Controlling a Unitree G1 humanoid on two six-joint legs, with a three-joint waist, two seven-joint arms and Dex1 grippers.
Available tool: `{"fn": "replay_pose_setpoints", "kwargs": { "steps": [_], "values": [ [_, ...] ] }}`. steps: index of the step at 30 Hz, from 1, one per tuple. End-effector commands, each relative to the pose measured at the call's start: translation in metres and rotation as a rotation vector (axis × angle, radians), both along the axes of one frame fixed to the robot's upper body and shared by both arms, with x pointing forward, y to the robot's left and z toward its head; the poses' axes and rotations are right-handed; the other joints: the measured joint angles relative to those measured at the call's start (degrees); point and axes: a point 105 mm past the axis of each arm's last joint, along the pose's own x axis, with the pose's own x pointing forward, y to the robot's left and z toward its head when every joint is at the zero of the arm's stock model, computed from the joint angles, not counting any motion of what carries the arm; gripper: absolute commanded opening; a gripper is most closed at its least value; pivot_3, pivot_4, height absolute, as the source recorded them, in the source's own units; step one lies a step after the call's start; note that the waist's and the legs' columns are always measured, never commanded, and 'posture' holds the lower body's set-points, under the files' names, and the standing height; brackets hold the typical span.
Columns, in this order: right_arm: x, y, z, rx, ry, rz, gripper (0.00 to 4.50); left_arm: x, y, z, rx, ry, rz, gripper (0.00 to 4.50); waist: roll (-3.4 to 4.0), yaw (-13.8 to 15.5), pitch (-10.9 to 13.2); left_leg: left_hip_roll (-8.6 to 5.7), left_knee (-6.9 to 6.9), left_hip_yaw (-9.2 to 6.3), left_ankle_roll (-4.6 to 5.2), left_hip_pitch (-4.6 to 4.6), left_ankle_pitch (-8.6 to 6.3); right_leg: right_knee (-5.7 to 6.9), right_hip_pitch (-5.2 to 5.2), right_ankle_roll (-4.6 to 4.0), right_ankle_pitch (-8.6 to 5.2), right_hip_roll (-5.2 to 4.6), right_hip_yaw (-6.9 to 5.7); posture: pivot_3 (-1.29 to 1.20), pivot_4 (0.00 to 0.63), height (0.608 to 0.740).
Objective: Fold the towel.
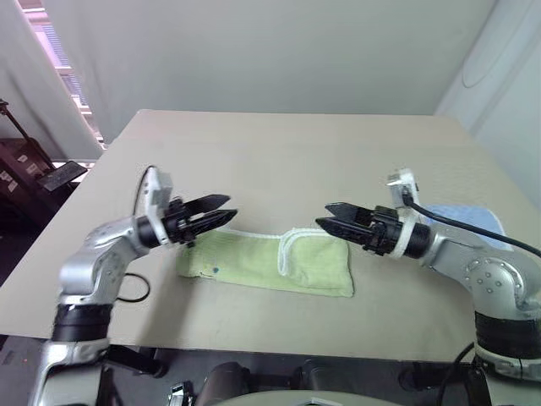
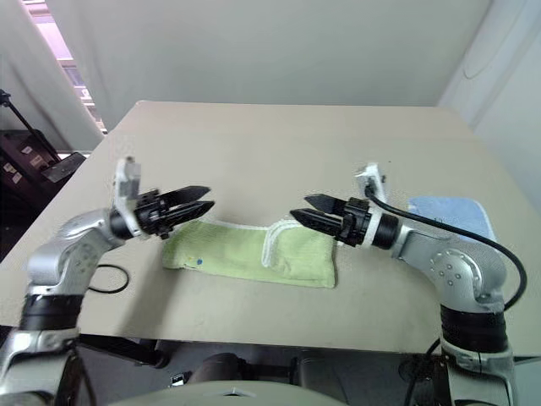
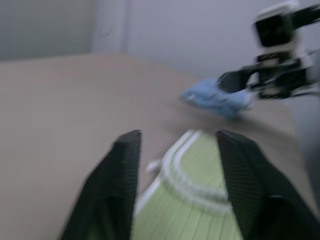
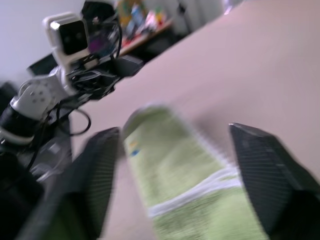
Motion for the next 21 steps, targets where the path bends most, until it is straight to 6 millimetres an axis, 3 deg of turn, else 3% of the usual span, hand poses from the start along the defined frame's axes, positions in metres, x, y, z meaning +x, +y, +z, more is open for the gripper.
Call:
{"fn": "replay_pose_setpoints", "kwargs": {
  "steps": [1, 3, 4, 6, 7, 12, 15, 19, 21],
  "values": [
    [0.007, -0.010, -0.002, 0.001, -0.045, -0.042, 2.03, 0.001, -0.027, -0.008, 0.041, -0.026, -0.113, 0.94, 0.00, -0.32, 0.00, 0.00, 0.00, 0.00, 0.00, 0.02, 0.00, 0.01, 0.02, 0.00, 0.00, 0.02, 0.00, 0.00, 0.000, 0.724],
    [0.007, -0.009, -0.012, -0.008, -0.037, -0.038, 1.27, 0.004, -0.047, -0.015, 0.055, -0.034, -0.161, 0.16, 0.01, -0.43, 0.00, 0.01, 0.00, 0.00, -0.01, 0.04, 0.02, 0.06, 0.00, -0.01, 0.00, 0.06, 0.01, 0.00, 0.000, 0.724],
    [0.008, -0.008, -0.016, -0.012, -0.034, -0.035, 0.89, 0.005, -0.056, -0.020, 0.071, -0.042, -0.174, 0.00, 0.01, -0.33, 0.01, 0.02, 0.00, 0.00, -0.02, 0.05, 0.02, 0.08, 0.00, -0.01, 0.00, 0.09, 0.01, 0.00, 0.000, 0.724],
    [0.009, -0.005, -0.022, -0.029, -0.031, -0.033, 0.13, 0.005, -0.067, -0.028, 0.096, -0.053, -0.195, 0.00, 0.01, -0.29, 0.01, 0.03, 0.00, -0.04, -0.05, 0.05, 0.04, 0.12, -0.02, -0.02, -0.01, 0.12, 0.00, 0.00, 0.000, 0.724],
    [0.009, -0.002, -0.028, -0.046, -0.022, -0.030, 0.03, 0.003, -0.073, -0.034, 0.104, -0.048, -0.209, 0.00, 0.02, -0.35, 0.01, 0.05, 0.00, -0.04, -0.06, 0.05, 0.05, 0.13, -0.03, -0.02, -0.01, 0.13, 0.01, 0.00, 0.000, 0.724],
    [0.009, 0.008, -0.070, -0.162, 0.052, -0.034, 0.03, -0.005, -0.093, -0.067, 0.147, -0.009, -0.252, 0.00, 0.01, -0.10, 0.00, 0.05, 0.02, -0.04, -0.05, 0.04, 0.04, 0.12, -0.02, -0.02, -0.01, 0.11, 0.01, 0.00, 0.000, 0.724],
    [0.010, 0.010, -0.084, -0.184, 0.067, -0.048, 0.03, -0.008, -0.098, -0.083, 0.166, 0.026, -0.249, 0.00, 0.02, -0.06, 0.01, 0.04, 0.06, -0.04, -0.05, 0.01, 0.04, 0.13, -0.03, -0.02, 0.00, 0.10, 0.01, 0.00, 0.000, 0.724],
    [0.007, 0.012, -0.114, -0.252, 0.105, -0.058, 0.03, -0.010, -0.100, -0.131, 0.316, 0.046, -0.210, 0.00, 0.01, -0.01, -0.02, 0.04, 0.10, -0.05, -0.05, 0.05, 0.04, 0.13, 0.02, -0.02, 0.00, 0.10, 0.01, 0.00, 0.000, 0.724],
    [0.005, 0.013, -0.121, -0.260, 0.120, -0.051, 0.03, -0.012, -0.101, -0.136, 0.316, 0.054, -0.217, 0.00, 0.02, 0.01, -0.05, 0.04, 0.11, -0.05, -0.04, 0.05, 0.04, 0.16, 0.01, -0.02, 0.00, 0.10, 0.01, 0.00, 0.000, 0.724]
  ]
}}
